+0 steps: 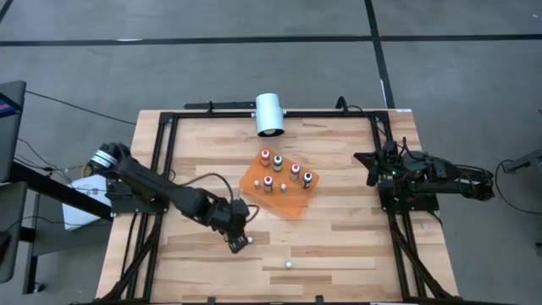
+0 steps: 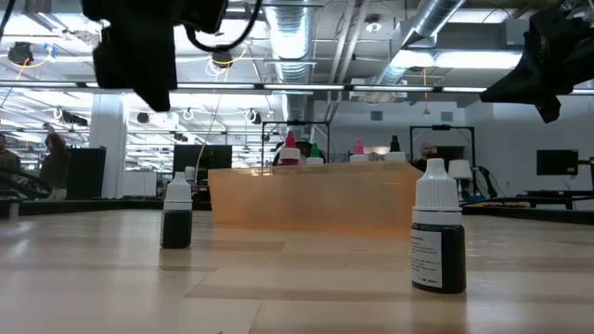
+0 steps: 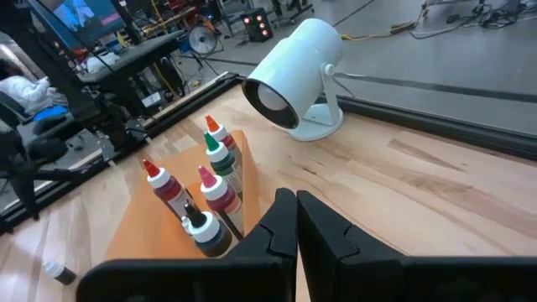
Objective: Pick & Place food coloring
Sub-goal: Put the small green food coloring bottle into the bin
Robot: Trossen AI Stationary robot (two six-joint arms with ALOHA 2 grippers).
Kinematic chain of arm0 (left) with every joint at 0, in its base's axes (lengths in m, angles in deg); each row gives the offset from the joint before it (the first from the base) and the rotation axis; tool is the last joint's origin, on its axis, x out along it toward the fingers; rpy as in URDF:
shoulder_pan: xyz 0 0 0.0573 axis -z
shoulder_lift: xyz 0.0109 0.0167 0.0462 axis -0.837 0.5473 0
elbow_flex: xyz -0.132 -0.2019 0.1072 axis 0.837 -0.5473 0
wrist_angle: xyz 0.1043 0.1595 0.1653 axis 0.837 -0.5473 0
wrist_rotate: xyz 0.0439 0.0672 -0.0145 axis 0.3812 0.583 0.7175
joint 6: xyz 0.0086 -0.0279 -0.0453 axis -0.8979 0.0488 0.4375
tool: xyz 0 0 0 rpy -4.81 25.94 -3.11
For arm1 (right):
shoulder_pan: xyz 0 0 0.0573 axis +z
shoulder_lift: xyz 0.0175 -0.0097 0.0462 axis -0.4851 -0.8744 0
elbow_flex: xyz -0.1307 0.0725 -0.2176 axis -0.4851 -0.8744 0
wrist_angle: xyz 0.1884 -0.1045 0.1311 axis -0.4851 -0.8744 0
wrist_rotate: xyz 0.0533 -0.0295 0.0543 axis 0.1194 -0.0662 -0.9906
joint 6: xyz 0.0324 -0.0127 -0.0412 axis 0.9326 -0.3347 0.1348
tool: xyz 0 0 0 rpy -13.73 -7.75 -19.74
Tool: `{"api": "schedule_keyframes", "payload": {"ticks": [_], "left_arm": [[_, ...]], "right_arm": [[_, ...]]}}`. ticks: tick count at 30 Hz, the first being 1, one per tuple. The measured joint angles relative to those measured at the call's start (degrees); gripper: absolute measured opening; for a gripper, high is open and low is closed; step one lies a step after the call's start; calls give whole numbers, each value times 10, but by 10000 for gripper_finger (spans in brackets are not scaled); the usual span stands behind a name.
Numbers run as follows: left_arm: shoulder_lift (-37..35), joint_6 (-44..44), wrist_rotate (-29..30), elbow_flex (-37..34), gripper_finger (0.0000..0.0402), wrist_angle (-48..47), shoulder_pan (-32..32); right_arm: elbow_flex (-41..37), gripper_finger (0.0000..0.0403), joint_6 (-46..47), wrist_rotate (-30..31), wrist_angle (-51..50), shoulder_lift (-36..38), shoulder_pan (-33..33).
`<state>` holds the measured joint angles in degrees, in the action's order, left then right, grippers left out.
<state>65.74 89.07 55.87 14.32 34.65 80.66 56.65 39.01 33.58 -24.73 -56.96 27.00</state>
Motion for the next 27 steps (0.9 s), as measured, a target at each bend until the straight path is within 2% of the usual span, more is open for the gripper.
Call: {"api": "schedule_keyframes", "payload": {"ticks": [10,17,21,27], "left_arm": [[61,7,-36,0,129,69,0],[62,38,3,0,174,60,0],[76,39,3,0,192,66,0],[109,42,-10,0,199,83,0]], "right_arm": [[0,1,0,0,1,0,0],[0,1,0,0,1,0,0],[0,1,0,0,1,0,0],[0,1,0,-1,1,0,0]]}}
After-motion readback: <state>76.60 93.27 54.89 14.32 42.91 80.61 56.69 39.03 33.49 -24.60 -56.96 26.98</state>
